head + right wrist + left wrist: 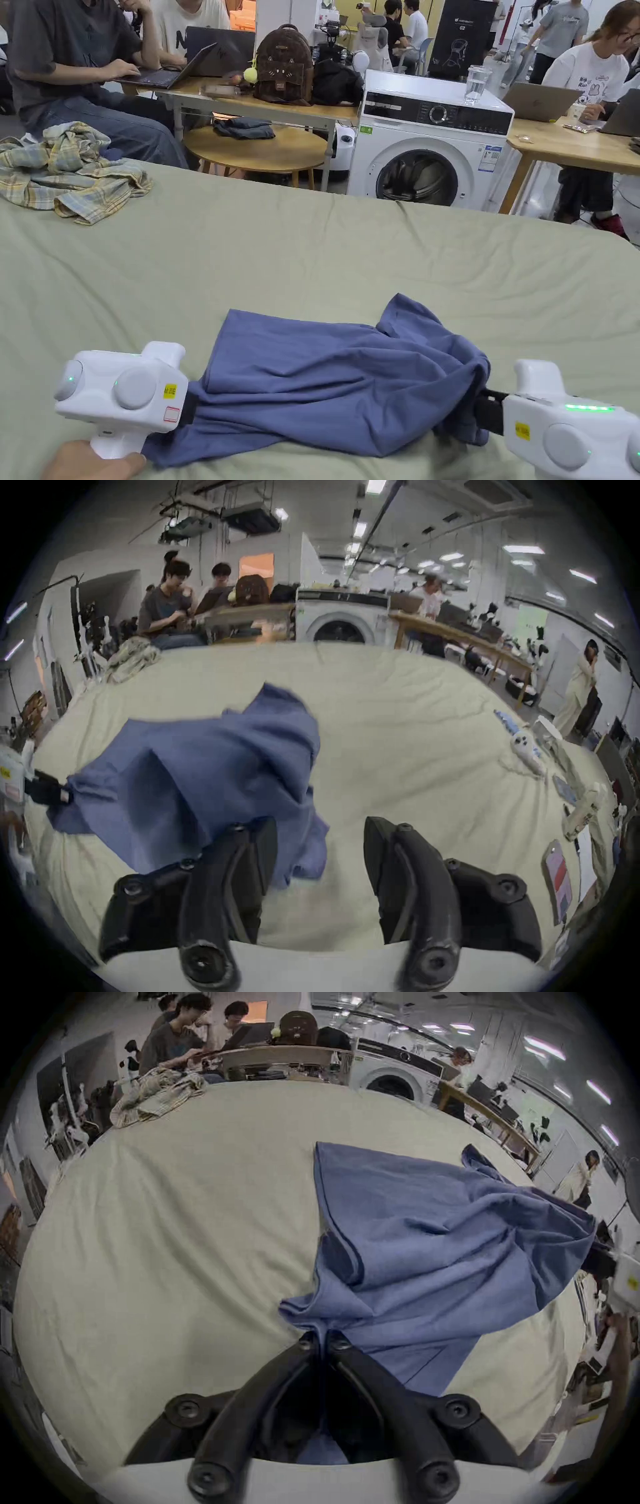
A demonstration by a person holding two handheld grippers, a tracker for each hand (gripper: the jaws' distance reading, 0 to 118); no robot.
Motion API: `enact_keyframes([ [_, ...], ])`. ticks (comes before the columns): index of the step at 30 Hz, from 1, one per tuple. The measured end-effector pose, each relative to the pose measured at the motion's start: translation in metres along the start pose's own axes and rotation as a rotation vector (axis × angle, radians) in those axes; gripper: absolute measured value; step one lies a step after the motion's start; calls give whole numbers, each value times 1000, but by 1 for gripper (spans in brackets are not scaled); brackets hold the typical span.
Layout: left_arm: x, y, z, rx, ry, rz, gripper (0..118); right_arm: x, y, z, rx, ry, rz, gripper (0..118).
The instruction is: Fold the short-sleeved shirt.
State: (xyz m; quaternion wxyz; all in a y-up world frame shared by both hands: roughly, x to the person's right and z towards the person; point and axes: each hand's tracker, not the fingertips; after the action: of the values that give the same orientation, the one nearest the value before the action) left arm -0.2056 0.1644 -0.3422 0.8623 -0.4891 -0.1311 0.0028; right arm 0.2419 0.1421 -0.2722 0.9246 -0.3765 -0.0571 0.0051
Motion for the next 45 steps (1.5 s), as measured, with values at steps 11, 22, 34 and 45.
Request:
enact_keyframes([
  [11, -1, -1, 5, 14, -10, 6, 0, -14, -16, -50, -126, 43, 47, 1],
  [22, 3, 33, 54, 181, -31, -9, 0, 8, 21, 6, 114, -14, -30, 0],
  [34, -14, 112, 133, 370, 65, -44, 0, 20, 113, 80, 372, -43, -60, 0],
  [45, -53, 181, 191, 472, 164, -13, 0, 35, 203, 123, 490, -115, -77, 0],
])
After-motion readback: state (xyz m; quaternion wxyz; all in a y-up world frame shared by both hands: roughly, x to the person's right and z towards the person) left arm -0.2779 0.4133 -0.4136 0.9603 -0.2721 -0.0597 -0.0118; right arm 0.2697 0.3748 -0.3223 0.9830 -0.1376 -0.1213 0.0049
